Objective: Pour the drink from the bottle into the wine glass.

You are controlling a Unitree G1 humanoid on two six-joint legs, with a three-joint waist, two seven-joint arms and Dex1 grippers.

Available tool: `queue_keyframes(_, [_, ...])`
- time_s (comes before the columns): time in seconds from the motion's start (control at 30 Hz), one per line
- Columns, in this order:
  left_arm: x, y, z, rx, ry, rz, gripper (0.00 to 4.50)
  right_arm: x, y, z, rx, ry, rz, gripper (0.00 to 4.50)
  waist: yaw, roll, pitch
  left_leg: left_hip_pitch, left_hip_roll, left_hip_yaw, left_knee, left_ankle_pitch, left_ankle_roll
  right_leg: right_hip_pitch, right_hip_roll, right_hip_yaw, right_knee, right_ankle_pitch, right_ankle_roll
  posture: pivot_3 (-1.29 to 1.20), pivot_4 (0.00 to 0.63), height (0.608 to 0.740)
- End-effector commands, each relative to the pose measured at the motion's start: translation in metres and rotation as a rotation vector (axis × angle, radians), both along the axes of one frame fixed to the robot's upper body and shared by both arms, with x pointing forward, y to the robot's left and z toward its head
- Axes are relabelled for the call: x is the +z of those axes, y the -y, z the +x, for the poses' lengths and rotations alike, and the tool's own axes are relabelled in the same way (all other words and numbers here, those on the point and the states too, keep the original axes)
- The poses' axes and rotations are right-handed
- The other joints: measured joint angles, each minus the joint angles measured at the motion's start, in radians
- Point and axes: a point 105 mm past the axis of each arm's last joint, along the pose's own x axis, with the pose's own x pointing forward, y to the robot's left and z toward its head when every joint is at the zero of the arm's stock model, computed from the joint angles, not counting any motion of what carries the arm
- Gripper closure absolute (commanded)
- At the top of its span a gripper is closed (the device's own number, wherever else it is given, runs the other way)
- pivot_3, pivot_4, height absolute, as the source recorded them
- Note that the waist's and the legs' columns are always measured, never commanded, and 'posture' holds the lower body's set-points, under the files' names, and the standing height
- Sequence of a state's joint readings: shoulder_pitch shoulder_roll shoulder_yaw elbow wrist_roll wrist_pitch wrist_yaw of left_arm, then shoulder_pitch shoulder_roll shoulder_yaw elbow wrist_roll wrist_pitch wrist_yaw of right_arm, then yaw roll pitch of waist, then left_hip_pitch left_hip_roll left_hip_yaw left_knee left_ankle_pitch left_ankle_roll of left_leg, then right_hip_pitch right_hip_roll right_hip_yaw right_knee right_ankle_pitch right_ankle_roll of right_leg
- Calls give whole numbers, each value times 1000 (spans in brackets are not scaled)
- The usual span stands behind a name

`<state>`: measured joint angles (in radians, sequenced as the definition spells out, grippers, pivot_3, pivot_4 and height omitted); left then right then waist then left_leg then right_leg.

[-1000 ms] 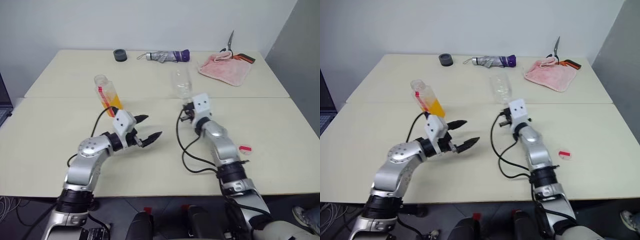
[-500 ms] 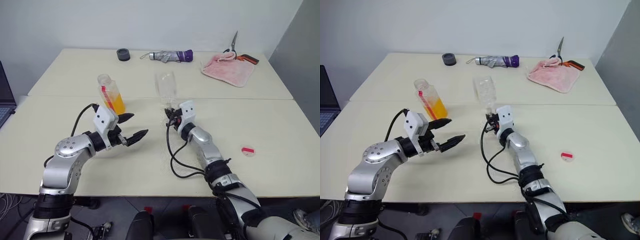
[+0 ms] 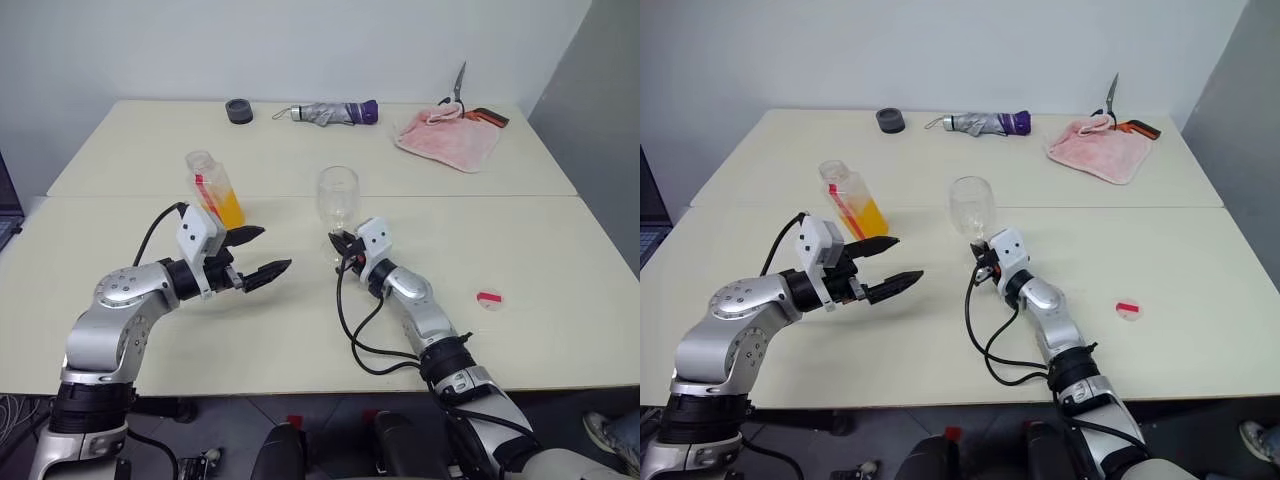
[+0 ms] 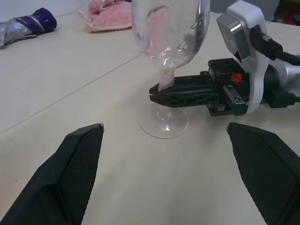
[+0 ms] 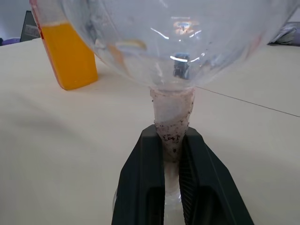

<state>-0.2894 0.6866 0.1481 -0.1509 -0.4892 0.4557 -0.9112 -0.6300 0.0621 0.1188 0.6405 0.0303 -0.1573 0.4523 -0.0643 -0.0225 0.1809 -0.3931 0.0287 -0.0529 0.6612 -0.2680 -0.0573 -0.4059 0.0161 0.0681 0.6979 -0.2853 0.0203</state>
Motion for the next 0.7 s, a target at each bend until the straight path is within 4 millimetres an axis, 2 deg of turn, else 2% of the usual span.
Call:
queue_keyframes(0.03, [17, -4, -3, -24, 36, 2, 0, 4, -16, -2, 68, -4, 50, 4377, -4, 0, 0, 0, 0, 0, 0, 0, 0, 0, 0, 0, 0, 0, 0, 0, 150, 740])
queue_keyframes(0.13, [20, -6, -4, -32, 40, 17, 0, 8, -22, 0, 96, -3, 74, 4377, -13, 0, 0, 0, 0, 0, 0, 0, 0, 0, 0, 0, 0, 0, 0, 0, 150, 740])
queue_keyframes(0.37, [25, -6, -6, -42, 61, 41, 0, -14, -15, 2, 86, -68, 29, 4377, -21, 0, 0, 1, 0, 0, 0, 0, 0, 0, 0, 0, 1, 0, 0, 0, 150, 740])
queue_keyframes(0.63, [32, -2, -6, -56, 88, 45, 0, -10, -13, 4, 87, -60, 37, 4377, -21, 0, 0, 1, 0, 0, 0, 0, 0, 0, 0, 0, 1, 0, 0, 0, 150, 740])
queue_keyframes(0.7, [34, 0, -6, -61, 92, 46, 0, -8, -13, 4, 88, -57, 40, 3659, -21, 0, 0, 1, 0, 0, 0, 0, 0, 0, 0, 0, 1, 0, 0, 0, 150, 740])
